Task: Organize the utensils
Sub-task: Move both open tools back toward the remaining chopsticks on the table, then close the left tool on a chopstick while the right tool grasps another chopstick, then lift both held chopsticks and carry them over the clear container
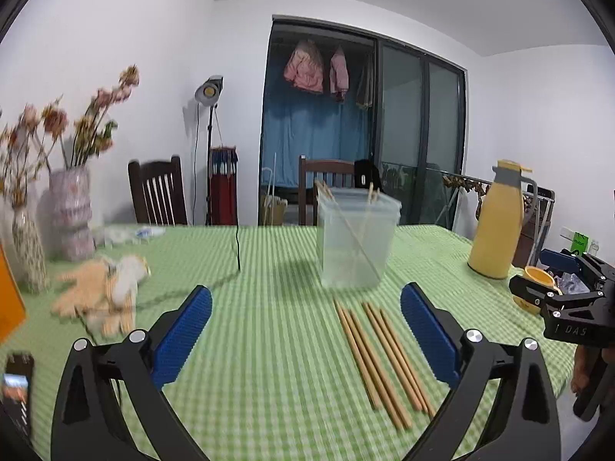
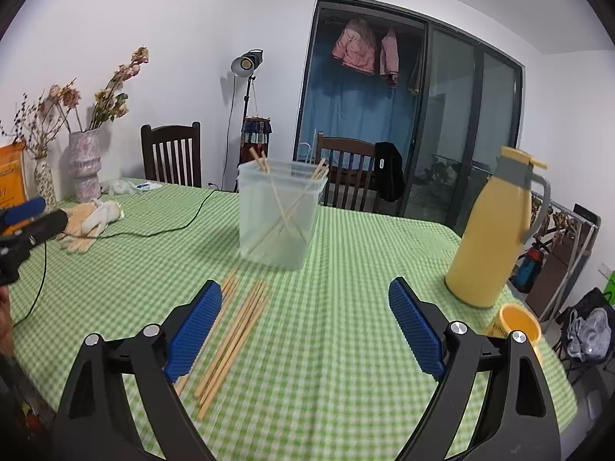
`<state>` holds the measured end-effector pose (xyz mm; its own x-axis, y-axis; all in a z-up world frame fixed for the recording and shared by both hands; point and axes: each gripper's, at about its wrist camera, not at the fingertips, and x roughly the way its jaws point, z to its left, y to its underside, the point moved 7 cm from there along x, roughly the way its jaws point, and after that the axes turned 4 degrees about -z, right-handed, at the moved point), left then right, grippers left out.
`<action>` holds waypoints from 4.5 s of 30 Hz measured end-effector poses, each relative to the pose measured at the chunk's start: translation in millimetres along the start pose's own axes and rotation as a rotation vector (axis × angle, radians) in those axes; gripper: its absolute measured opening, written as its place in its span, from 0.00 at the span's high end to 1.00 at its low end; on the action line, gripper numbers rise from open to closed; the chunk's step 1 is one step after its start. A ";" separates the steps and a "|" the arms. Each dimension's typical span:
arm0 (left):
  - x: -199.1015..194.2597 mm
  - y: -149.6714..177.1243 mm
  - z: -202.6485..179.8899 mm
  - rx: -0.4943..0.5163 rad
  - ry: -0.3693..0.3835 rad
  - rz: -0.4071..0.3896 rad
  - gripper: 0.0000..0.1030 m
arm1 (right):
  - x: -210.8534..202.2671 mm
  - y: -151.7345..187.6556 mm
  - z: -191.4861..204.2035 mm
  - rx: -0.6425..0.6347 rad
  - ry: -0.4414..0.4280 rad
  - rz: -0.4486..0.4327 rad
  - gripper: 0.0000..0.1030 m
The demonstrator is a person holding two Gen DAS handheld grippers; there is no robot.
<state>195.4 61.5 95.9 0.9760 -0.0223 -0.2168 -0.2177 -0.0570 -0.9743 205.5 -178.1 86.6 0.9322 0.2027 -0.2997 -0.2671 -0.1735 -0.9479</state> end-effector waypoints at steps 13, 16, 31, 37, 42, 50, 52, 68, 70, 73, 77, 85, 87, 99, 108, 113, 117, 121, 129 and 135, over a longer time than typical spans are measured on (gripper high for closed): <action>-35.4 94.8 0.4 -0.009 -0.053 -0.019 0.07 | -18.7 86.0 33.3 0.035 -0.030 0.067 0.17; -46.4 107.8 -3.5 0.040 -0.080 -0.033 0.07 | -28.2 99.0 35.1 0.027 -0.013 0.052 0.17; -84.8 141.3 -11.6 0.089 -0.116 -0.051 0.07 | -61.6 138.1 46.3 0.047 0.044 0.006 0.17; -82.4 139.2 -8.9 0.095 -0.125 -0.054 0.07 | -60.6 138.3 48.0 0.051 0.046 0.009 0.17; -77.5 135.4 -7.0 0.082 -0.122 -0.046 0.07 | -58.7 138.5 44.8 0.065 0.051 0.015 0.17; -68.6 125.3 -8.3 0.086 -0.112 -0.044 0.07 | -55.2 127.8 32.9 0.086 0.069 0.004 0.17; -65.0 123.5 -8.8 0.084 -0.106 -0.035 0.07 | -52.5 123.9 30.4 0.092 0.065 0.004 0.17; -11.5 113.1 -17.5 0.044 0.085 0.176 0.07 | -3.7 127.9 28.3 0.092 -0.014 0.209 0.38; -0.3 109.5 -21.3 0.036 0.135 0.212 0.07 | 7.2 124.4 29.6 0.116 -0.051 0.232 0.45; 16.9 102.6 -20.0 0.019 0.155 0.241 0.13 | 24.4 120.5 37.3 0.156 -0.105 0.268 0.57; 40.2 102.7 -19.6 0.079 0.116 0.288 0.22 | 35.6 122.4 60.6 0.133 -0.167 0.306 0.64; 76.5 114.8 -22.9 0.054 0.157 0.422 0.23 | 35.1 132.5 67.1 0.095 -0.152 0.326 0.86; 86.0 120.5 -28.5 0.094 0.147 0.453 0.24 | 36.2 134.6 64.1 0.105 -0.152 0.334 0.86; 123.3 135.8 -56.1 0.164 0.165 0.547 0.40 | 38.8 128.6 72.3 0.108 -0.152 0.309 0.74; 126.9 148.0 -63.6 0.198 0.145 0.566 0.60 | 39.2 133.0 61.4 0.102 -0.129 0.311 0.75; 127.1 148.5 -63.3 0.181 0.132 0.565 0.59 | 46.3 130.3 63.8 0.084 -0.143 0.301 0.92; 123.0 148.0 -62.2 0.182 0.127 0.557 0.74 | 46.9 130.3 58.9 0.098 -0.133 0.304 0.93; 116.7 148.1 -59.2 0.172 0.119 0.550 0.96 | 42.7 131.4 48.7 0.105 -0.106 0.300 0.94; 86.2 135.5 -50.3 0.139 0.144 0.497 0.96 | 27.9 119.2 36.9 0.082 -0.087 0.256 0.94; 51.5 100.2 -42.4 0.119 0.154 0.417 0.96 | 6.1 94.6 29.4 0.060 -0.078 0.183 0.94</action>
<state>223.5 12.3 -10.4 0.7907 -0.1673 -0.5889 -0.5801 0.1027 -0.8080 178.7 -164.8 -8.1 0.8455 0.2478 -0.4729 -0.4465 -0.1574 -0.8808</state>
